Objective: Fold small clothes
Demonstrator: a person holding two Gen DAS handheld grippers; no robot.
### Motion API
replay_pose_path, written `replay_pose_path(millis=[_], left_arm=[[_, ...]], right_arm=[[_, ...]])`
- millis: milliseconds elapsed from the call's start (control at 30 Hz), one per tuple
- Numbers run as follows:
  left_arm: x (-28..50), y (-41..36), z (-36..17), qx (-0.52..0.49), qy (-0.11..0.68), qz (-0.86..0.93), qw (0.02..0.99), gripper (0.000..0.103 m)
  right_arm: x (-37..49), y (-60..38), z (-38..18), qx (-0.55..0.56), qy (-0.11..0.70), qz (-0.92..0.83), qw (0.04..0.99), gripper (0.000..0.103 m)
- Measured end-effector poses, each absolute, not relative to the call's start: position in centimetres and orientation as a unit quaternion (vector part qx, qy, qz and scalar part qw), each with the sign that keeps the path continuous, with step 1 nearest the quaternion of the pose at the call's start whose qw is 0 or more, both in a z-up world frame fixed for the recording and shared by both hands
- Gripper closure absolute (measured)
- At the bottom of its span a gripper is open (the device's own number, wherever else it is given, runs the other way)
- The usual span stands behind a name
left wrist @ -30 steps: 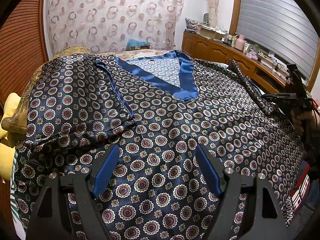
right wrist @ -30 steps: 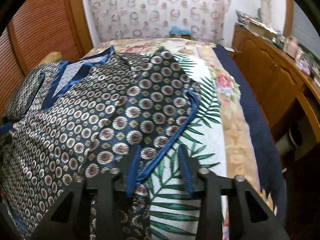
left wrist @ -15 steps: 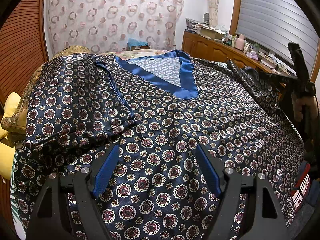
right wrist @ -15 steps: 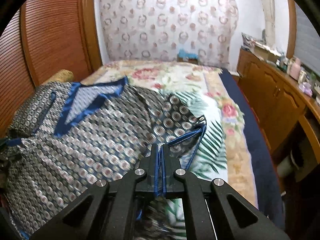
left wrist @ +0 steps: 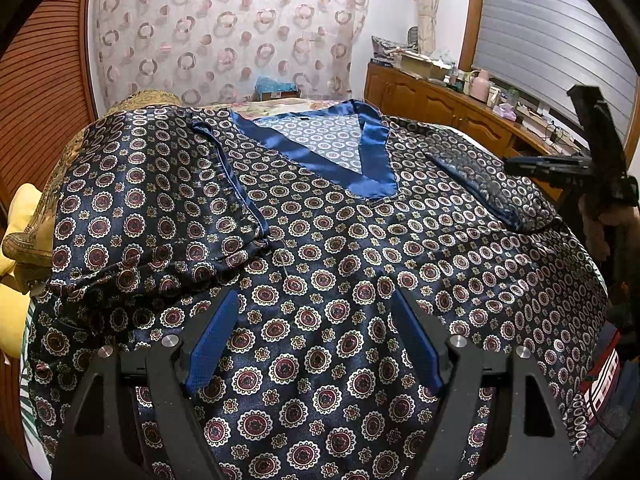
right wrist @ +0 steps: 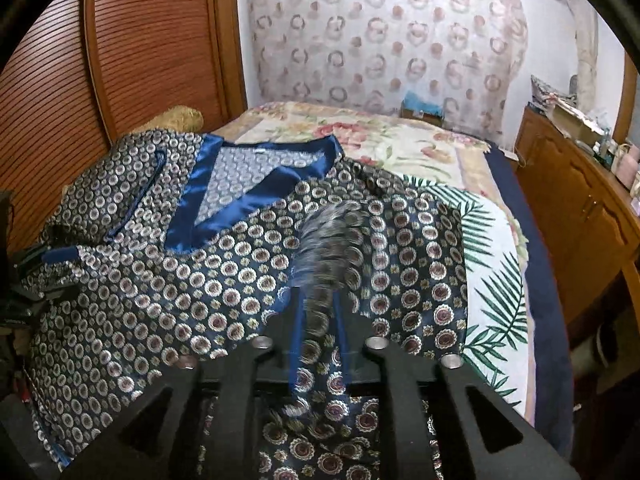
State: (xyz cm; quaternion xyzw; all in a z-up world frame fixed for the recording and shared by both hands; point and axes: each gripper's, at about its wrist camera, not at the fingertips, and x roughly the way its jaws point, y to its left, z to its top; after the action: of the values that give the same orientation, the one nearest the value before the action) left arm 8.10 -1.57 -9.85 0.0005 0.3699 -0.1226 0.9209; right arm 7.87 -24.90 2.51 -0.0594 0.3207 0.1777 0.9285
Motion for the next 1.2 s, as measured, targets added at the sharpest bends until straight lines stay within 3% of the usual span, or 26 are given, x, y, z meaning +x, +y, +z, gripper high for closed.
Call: replay_pose_path(millis=[33, 67, 400, 633, 833, 1200], left_arm=[[8.1, -1.6, -9.9, 0.001, 0.37, -0.123, 0.921, 0.024], [8.1, -1.6, -9.9, 0.0, 0.37, -0.123, 0.921, 0.024], [8.1, -1.6, -9.9, 0.001, 0.372, -0.121, 0.92, 0.024], [8.2, -1.6, -9.9, -0.001, 0.373, -0.124, 0.92, 0.024], [8.3, -0.7, -9.7, -0.02, 0.375, -0.138, 0.916, 0.024], [10.2, 6.0, -5.7, -0.02, 0.338, -0.08, 0.937, 0.024]], right_arm=[[8.4, -25.3, 2.2, -0.06, 0.327, 0.175, 0.927, 0.06], [8.8, -25.4, 1.9, -0.057, 0.333, 0.173, 0.925, 0.055], [10.7, -24.7, -1.0, -0.069, 0.364, 0.153, 0.916, 0.049], [11.0, -24.5, -1.6, -0.073, 0.368, 0.151, 0.915, 0.018], [11.5, -24.7, -1.7, -0.07, 0.375, 0.145, 0.913, 0.011], [11.6, -24.6, -1.8, -0.071, 0.375, 0.145, 0.913, 0.01]])
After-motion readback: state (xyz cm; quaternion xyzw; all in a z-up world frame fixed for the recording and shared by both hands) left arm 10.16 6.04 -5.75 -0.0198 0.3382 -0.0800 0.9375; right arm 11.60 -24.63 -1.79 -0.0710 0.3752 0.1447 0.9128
